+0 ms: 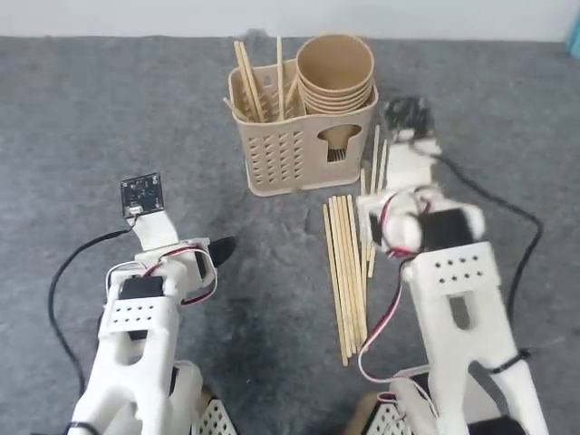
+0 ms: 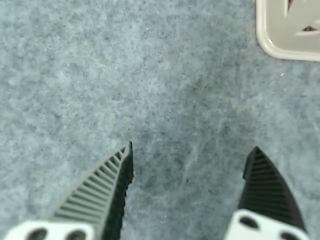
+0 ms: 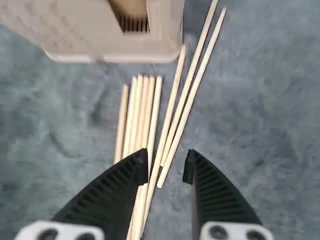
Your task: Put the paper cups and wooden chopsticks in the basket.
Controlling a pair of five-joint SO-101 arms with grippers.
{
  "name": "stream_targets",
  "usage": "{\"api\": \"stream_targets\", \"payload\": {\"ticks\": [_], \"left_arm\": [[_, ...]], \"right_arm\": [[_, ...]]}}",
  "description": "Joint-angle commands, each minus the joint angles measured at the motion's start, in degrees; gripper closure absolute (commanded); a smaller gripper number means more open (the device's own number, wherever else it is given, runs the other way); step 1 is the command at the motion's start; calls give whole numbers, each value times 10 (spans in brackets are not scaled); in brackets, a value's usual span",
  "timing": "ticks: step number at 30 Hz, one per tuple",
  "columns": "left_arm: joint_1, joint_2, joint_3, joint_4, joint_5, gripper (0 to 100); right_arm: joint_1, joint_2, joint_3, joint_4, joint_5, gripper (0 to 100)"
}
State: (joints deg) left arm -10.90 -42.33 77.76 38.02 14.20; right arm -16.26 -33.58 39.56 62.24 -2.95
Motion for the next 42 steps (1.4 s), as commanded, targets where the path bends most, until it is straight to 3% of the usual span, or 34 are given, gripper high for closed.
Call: {"api": "stream_targets", "payload": {"ticks": [1, 7, 16, 24, 34, 38, 42], "left_arm": [[-2, -16, -1, -10, 2, 663], [-2, -16, -1, -10, 2, 663], [-2, -16, -1, -10, 0, 663], [-2, -16, -1, -10, 0, 663], [-2, -16, -1, -10, 0, 663], [-2, -17, -2, 1, 0, 663], [-2, -17, -2, 5, 0, 663]], "right_arm": [[10, -21, 113, -158, 4, 864], [23, -19, 236, -377, 4, 864], [47, 131, 166, -410, 1, 864], [66, 361, 87, -576, -49, 864], [73, 367, 40, -469, -49, 867], [73, 368, 22, -419, -49, 995], [74, 367, 22, -400, -49, 990]]}}
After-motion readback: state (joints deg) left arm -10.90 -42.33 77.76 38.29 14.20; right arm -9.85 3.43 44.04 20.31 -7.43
